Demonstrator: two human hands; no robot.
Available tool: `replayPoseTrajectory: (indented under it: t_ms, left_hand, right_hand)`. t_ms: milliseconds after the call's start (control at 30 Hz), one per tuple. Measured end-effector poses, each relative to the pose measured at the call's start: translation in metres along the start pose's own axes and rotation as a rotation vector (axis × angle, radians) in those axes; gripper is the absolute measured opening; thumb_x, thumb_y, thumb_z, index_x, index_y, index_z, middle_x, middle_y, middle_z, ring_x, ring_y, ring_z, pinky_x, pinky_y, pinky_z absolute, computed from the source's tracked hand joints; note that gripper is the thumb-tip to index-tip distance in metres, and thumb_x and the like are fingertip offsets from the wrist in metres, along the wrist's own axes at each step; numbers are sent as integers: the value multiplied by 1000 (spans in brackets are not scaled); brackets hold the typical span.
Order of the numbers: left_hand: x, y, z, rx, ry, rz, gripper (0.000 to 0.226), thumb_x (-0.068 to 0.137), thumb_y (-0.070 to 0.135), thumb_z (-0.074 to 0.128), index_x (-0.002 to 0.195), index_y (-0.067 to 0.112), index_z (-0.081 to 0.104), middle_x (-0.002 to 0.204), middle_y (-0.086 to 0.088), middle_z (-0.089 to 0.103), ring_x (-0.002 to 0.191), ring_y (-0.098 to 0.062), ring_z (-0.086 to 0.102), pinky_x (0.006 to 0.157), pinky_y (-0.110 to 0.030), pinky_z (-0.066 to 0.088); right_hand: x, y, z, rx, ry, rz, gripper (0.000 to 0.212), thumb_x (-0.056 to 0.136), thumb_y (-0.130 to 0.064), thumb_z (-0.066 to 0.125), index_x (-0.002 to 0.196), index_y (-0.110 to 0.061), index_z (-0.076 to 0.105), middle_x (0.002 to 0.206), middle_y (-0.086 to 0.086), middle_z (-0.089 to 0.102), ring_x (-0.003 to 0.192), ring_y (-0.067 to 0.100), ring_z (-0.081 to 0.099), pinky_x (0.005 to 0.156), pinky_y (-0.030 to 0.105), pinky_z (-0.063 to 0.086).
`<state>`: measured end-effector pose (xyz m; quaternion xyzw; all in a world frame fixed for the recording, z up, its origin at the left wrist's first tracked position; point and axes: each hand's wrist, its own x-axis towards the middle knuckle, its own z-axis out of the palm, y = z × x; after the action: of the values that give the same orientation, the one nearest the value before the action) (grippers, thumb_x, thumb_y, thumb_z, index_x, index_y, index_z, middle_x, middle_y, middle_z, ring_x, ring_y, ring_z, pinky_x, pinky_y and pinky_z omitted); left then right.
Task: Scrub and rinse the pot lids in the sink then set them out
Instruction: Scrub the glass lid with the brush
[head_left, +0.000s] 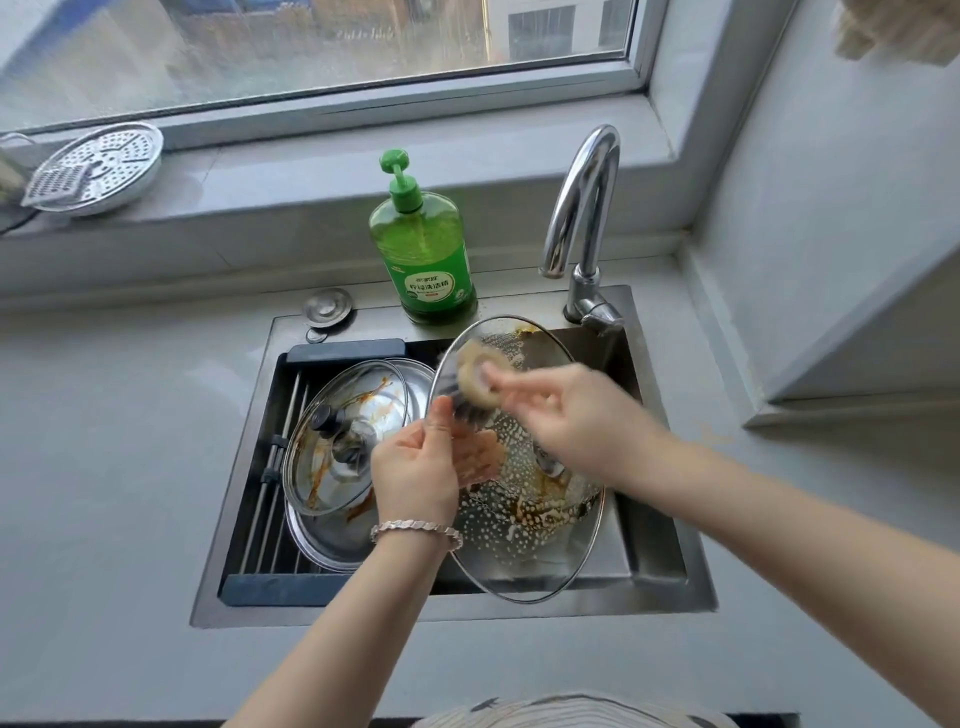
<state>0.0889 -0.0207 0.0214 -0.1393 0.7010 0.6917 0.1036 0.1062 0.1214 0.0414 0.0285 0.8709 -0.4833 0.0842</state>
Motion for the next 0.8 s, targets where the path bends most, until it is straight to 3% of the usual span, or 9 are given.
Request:
replayPoseTrajectory:
  t_ms: [67, 200, 300, 367, 500, 567, 633, 733, 800]
  left_hand:
    - [3, -1, -4, 21, 19, 8, 35, 88, 31, 54, 72, 2, 66, 58, -12, 69, 53, -25, 68, 55, -37, 59]
    - [-1, 2, -4, 58, 51, 57, 35, 81, 39, 57, 66, 9, 67, 57, -8, 69, 54, -22, 68, 54, -31, 58]
    - [7, 4, -4, 37, 139, 11, 39, 86, 36, 57, 63, 5, 64, 52, -5, 67, 51, -20, 66, 53, -30, 57]
    - [11, 6, -5, 25, 180, -9, 41, 87, 37, 57, 64, 3, 61, 51, -4, 64, 50, -20, 63, 55, -31, 56]
    - [11, 10, 1, -63, 208, -68, 37, 90, 34, 55, 71, 4, 64, 48, -3, 65, 44, -15, 64, 47, -28, 57]
    - [14, 9, 1, -50, 227, -67, 38, 89, 39, 56, 69, 8, 66, 55, -5, 67, 52, -23, 64, 57, -34, 57]
    - [17, 7, -2, -62, 255, -89, 39, 89, 43, 53, 68, 13, 66, 52, -1, 66, 54, -22, 59, 57, -32, 52]
    - [17, 11, -3, -142, 262, -129, 40, 89, 45, 52, 70, 13, 66, 53, 0, 67, 53, -22, 61, 49, -27, 51]
    - [20, 14, -1, -168, 282, -137, 40, 90, 43, 52, 71, 11, 65, 55, -2, 68, 49, -17, 64, 48, -24, 54]
  right_hand:
    - [-3, 7, 0, -36, -13, -11, 32, 95, -29, 49, 125, -40, 53, 67, -20, 67, 44, 3, 47, 47, 21, 41]
    - [21, 36, -22, -30, 224, 238, 34, 96, -31, 46, 130, -33, 52, 88, -8, 69, 63, 6, 56, 61, 26, 43]
    - [-11, 19, 16, -6, 56, 61, 33, 95, -28, 50, 126, -38, 55, 65, -14, 60, 46, -1, 49, 47, 15, 35]
    - [-27, 12, 29, -10, -36, -2, 35, 94, -28, 50, 124, -46, 53, 75, -9, 69, 49, 1, 53, 52, 19, 44]
    - [-15, 27, 17, -86, 161, 112, 35, 94, -29, 49, 124, -46, 53, 47, -14, 48, 37, 5, 34, 44, 18, 28]
    - [-29, 14, 30, -142, 93, -14, 37, 93, -32, 50, 124, -52, 50, 56, -8, 47, 40, 7, 27, 52, 22, 30]
    - [-43, 3, 36, -196, 22, -74, 37, 93, -35, 49, 124, -55, 47, 61, -2, 46, 41, 10, 27, 57, 24, 31]
    - [-30, 24, 18, -239, 181, 16, 37, 94, -33, 47, 127, -51, 47, 56, -1, 51, 42, 10, 33, 50, 28, 33]
    - [-34, 21, 24, -262, 197, -38, 38, 92, -34, 43, 127, -49, 48, 57, 0, 58, 45, 16, 39, 48, 28, 36]
